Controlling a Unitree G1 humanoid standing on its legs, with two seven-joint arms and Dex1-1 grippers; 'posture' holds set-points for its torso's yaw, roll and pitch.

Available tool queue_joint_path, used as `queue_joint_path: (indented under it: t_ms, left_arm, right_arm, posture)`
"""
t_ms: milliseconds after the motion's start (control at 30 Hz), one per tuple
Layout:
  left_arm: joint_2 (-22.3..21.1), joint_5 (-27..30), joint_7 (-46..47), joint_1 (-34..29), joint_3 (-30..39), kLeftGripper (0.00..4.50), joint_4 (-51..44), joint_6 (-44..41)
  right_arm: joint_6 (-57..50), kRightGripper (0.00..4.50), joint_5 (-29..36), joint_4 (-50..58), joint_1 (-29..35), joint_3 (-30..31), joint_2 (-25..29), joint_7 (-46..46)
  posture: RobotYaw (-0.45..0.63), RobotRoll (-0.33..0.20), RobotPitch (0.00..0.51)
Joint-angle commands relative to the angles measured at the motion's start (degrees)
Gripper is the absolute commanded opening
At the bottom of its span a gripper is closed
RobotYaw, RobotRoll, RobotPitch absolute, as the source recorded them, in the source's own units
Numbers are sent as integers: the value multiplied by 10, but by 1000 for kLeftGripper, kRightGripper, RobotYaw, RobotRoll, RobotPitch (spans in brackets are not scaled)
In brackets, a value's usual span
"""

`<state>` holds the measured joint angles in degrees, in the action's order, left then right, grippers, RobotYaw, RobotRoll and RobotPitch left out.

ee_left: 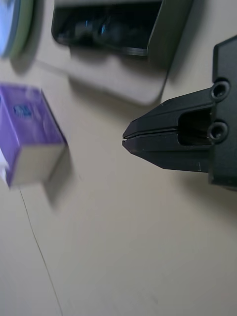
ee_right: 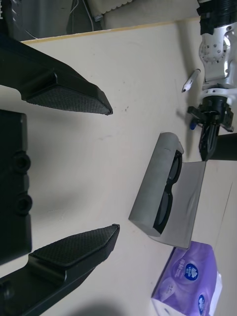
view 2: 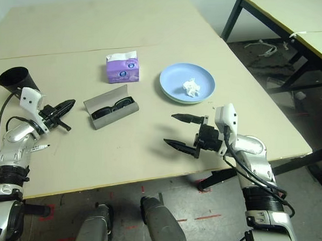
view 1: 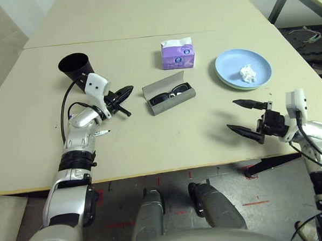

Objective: Organize and tidy the items on the table.

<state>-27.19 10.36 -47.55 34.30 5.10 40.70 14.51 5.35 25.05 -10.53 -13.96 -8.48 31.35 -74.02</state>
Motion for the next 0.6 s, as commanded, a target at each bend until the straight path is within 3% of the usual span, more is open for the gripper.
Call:
queue_joint_path:
  t_ms: [33,300,600]
  left_arm:
    - [8,-9,-24,5,-16,28,18,28]
    - [25,6,-14,35,0,28,69,33]
    - [12,-7,-107,15,-37,28,50,67]
  right_arm:
    - [-9,4500,7,11,6,6,6,2]
    - [-24,4500,10,41,19,9,3,17]
    - [-29,4500,13,48,17,8,7,28]
  posture:
    - [-211,0,177]
    - [-226,0,172]
    - [-233,0,172]
